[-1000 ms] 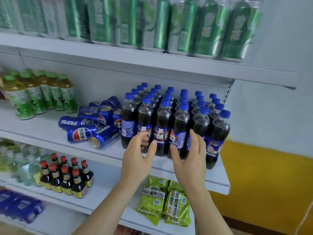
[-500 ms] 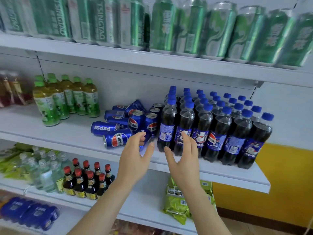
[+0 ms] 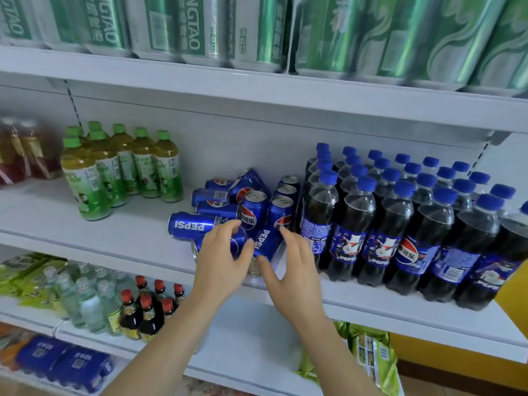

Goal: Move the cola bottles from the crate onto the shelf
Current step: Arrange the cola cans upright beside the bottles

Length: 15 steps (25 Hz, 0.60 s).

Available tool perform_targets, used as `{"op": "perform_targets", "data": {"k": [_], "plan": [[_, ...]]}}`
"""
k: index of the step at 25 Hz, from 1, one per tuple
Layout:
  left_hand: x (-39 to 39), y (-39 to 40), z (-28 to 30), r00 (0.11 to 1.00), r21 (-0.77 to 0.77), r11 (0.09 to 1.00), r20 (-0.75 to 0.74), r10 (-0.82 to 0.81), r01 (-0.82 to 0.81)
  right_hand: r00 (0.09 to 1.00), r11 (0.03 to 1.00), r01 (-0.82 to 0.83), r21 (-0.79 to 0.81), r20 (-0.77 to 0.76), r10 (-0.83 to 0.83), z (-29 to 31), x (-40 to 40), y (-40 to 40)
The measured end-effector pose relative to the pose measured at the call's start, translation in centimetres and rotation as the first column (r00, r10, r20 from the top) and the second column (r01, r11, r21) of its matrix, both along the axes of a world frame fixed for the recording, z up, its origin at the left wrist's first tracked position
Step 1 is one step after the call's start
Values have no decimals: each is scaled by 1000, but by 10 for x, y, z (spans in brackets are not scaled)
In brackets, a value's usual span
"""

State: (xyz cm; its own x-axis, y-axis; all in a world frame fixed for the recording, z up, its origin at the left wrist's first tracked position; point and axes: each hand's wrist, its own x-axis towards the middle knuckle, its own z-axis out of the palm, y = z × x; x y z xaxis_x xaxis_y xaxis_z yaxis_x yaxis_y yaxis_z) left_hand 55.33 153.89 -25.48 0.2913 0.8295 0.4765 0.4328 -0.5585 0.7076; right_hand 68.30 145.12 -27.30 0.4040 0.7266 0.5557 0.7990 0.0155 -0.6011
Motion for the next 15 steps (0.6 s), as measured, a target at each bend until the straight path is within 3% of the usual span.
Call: {"op": "perform_targets", "data": {"k": [3,8,15], "plan": [[-2,20,-4,989,6,998,-135,59,-59,998,999,14,-33,58,-12,-11,0,20],[-13,40,-14,938,120,986,-312,149,-116,979,982,175,-76,121,-166,-28,-14,43],[-46,68,-17,797,90,994,-604,6,60,906,898,407,-169,202,-373,-36,-40,62]]}}
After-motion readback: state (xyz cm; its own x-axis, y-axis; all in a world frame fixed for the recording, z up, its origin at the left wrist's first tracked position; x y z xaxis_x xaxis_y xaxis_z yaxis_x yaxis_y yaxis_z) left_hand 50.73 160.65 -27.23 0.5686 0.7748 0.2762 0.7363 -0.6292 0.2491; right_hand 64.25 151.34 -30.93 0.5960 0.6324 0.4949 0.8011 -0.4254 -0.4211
